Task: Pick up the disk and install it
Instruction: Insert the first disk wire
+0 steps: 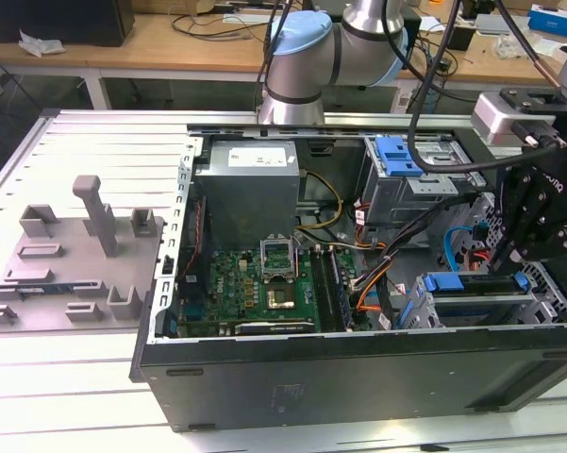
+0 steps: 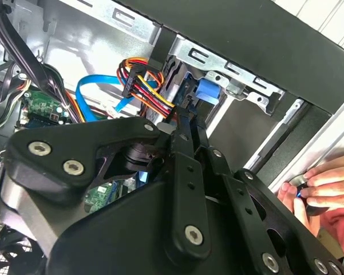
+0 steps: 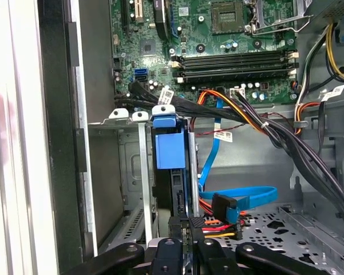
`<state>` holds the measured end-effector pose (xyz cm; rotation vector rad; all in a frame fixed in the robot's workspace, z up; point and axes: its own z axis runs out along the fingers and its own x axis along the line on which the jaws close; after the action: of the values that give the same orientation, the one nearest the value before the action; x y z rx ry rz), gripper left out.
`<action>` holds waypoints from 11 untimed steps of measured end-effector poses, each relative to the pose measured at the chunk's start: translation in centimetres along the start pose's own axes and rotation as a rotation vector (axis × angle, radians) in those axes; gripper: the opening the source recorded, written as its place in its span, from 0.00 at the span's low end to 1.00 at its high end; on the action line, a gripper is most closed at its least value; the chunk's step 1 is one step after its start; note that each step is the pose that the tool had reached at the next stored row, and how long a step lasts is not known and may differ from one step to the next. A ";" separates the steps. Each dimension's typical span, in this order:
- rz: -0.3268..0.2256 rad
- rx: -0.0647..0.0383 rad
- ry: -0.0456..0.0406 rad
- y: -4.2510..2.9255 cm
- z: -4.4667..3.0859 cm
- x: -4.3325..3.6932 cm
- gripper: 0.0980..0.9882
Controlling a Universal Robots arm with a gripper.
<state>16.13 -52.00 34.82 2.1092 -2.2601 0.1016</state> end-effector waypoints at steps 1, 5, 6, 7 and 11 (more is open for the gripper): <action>0.000 0.000 0.0000 0.00 0.03 0.00 0.07; 0.000 0.000 0.0000 0.00 0.20 -0.02 0.07; 0.000 0.000 0.0000 0.00 0.24 -0.02 0.07; 0.000 0.000 0.0000 0.00 0.29 -0.02 0.07; 0.000 0.000 0.0001 0.01 0.58 -0.05 0.07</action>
<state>16.13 -52.00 34.23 2.1092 -2.2600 0.1016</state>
